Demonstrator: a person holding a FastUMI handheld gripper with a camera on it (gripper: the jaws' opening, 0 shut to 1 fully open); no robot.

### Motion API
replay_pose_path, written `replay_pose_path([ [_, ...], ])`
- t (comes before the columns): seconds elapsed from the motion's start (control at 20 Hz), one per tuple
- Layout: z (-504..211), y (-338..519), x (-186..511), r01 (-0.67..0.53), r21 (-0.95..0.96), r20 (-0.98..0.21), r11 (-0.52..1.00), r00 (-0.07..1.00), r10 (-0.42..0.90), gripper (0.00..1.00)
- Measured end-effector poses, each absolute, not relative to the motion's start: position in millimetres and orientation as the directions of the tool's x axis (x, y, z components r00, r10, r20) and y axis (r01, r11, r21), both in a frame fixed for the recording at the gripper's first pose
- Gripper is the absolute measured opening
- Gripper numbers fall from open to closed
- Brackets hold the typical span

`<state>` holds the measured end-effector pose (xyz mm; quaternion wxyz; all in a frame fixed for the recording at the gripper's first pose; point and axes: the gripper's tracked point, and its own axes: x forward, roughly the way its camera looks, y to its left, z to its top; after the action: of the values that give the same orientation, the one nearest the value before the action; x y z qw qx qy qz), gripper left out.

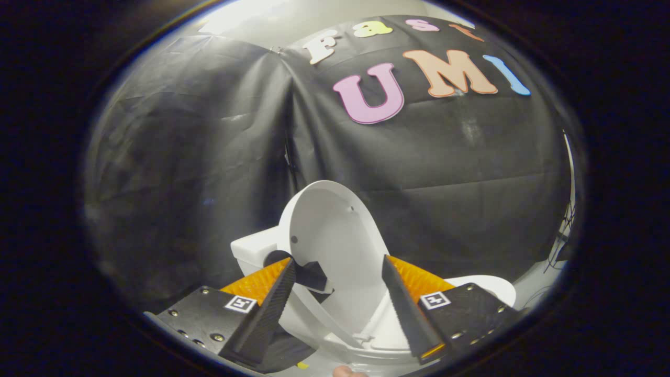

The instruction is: Open the toilet lid.

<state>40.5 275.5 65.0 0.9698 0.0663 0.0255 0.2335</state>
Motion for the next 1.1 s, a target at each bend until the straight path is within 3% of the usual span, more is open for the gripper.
replay_pose_path([
  [0.7, 123.8, 96.3, 27.4, -0.262, 0.105, 0.037, 0.959, 0.965, 0.260, 0.99],
  [1.1, 111.5, 19.2, 10.9, -0.100, 0.187, 0.050, 0.977, 0.995, 0.092, 0.99],
])
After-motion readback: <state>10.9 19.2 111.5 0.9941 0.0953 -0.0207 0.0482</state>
